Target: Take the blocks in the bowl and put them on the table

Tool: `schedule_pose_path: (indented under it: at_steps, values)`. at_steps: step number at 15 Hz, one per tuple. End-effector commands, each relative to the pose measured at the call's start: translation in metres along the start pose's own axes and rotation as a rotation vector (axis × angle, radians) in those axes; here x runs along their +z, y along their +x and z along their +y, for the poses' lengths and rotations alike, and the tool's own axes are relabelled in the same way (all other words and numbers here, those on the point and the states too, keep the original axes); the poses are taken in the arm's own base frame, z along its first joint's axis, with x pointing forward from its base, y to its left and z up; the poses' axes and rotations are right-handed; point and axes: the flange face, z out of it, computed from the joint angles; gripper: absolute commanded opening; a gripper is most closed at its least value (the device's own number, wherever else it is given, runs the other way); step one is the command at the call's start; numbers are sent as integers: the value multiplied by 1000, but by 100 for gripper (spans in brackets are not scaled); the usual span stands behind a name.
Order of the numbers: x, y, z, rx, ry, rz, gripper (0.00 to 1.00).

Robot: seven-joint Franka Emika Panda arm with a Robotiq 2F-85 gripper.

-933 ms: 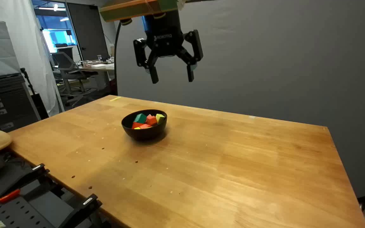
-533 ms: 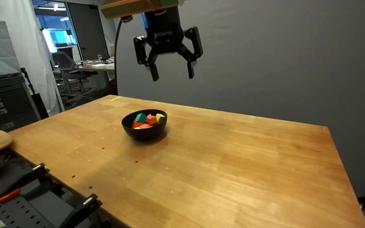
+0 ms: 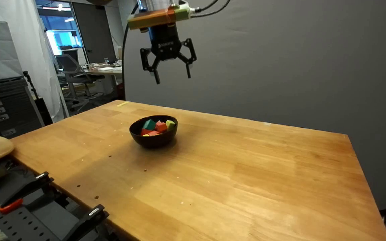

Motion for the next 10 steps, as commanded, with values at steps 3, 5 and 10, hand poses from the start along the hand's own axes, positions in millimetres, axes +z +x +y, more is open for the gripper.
schedule_pose_path:
  at_steps: [3, 5, 10]
  values:
    - [76, 80, -30, -172, 125, -172, 100]
    - [76, 71, -43, -149, 115, -157, 100]
    - [96, 74, -46, -135, 131, -110, 100]
